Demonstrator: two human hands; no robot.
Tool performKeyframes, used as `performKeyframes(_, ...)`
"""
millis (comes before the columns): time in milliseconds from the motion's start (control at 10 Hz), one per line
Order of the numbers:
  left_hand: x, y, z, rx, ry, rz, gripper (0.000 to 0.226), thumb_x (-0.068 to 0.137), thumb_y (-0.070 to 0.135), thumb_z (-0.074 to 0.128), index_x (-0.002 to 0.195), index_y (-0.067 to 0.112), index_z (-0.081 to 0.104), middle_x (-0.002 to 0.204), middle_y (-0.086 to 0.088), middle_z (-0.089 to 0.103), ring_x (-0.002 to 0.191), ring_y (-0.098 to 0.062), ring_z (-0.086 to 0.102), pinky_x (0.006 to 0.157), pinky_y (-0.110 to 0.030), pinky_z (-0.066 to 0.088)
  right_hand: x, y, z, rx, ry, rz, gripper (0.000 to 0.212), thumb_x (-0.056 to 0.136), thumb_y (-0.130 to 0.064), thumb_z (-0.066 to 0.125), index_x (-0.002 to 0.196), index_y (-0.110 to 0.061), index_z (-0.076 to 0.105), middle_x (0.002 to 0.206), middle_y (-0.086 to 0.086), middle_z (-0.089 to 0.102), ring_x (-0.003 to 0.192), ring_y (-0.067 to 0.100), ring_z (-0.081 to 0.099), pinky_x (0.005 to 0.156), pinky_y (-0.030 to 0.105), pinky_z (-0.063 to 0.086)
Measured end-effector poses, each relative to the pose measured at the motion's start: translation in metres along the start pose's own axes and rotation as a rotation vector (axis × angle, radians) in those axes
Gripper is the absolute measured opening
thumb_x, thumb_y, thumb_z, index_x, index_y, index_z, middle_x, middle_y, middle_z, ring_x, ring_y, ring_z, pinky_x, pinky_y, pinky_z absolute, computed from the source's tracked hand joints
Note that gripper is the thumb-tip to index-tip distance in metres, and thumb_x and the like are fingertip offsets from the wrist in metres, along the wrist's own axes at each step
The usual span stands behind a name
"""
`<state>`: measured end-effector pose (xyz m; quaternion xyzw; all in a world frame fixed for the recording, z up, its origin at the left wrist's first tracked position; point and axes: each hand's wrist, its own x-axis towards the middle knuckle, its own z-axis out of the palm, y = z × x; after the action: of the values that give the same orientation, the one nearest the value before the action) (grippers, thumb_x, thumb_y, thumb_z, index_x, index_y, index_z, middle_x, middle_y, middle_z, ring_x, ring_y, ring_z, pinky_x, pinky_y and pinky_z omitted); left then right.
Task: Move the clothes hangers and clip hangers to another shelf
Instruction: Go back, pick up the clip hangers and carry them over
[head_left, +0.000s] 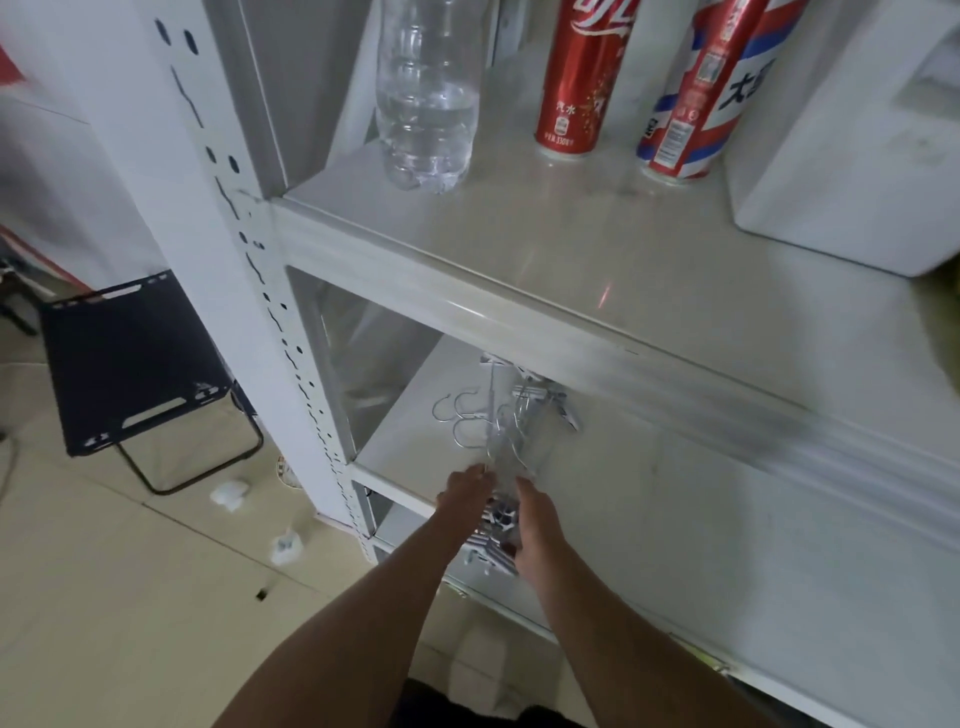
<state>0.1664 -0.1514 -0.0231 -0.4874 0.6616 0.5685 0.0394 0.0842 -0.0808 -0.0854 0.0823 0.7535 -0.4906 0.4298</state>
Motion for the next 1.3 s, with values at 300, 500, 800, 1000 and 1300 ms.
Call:
performKeyframes(300,-0.013,-0.016,0.025,-0.054,0.063,0.038,0.044,0.092,0.054,0.045,0.124,0.024,0.047,0.121,-0.005,0.064,0.107,-0.028,0.061,0.094,-0.042,0.05,-0.061,-0.024,-0.002,0.073,0.044,0.002,0.059,0.075,-0.053,0.059,0.113,-0.009,0.051,0.102,0.023,0.067,0.086,0.038,0.071,0.077,0.058,0.057)
performKeyframes(500,-0.027,-0.014,0.035,-0.005,0.325,0.063,0.04,0.092,0.062,0.035,0.096,0.029,0.057,0.09,0.001,0.072,0.084,-0.024,0.065,0.069,-0.031,0.046,-0.065,-0.023,-0.002,0.181,0.045,-0.015,0.038,0.098,-0.046,0.047,0.106,-0.009,0.044,0.101,0.02,0.062,0.09,0.038,0.068,0.077,0.054,0.058)
performKeyframes(800,-0.037,0.005,0.036,-0.001,0.29,0.19,0.044,0.09,0.064,0.04,0.083,0.026,0.061,0.077,0.007,0.069,0.075,-0.015,0.065,0.072,-0.033,0.052,-0.076,-0.024,-0.012,0.274,0.099,0.02,0.051,0.092,-0.057,0.044,0.113,-0.011,0.049,0.103,0.018,0.065,0.093,0.036,0.07,0.08,0.056,0.059)
performKeyframes(1000,-0.042,0.01,0.037,0.003,0.232,0.258,0.044,0.089,0.063,0.042,0.077,0.023,0.059,0.072,0.006,0.067,0.072,-0.016,0.064,0.071,-0.035,0.053,-0.062,-0.014,-0.021,0.396,0.128,0.054,0.076,0.066,-0.071,0.048,0.113,-0.012,0.053,0.109,0.022,0.067,0.094,0.038,0.071,0.074,0.061,0.057)
performKeyframes(1300,-0.058,0.043,0.081,-0.003,0.073,0.372,0.044,0.092,0.058,0.049,0.077,0.018,0.059,0.067,0.004,0.062,0.065,-0.015,0.057,0.059,-0.027,0.04,-0.107,-0.038,-0.084,0.541,0.238,0.109,0.047,0.093,-0.043,0.039,0.088,-0.006,0.067,0.074,0.016,0.062,0.066,0.028,0.061,0.061,0.041,0.054)
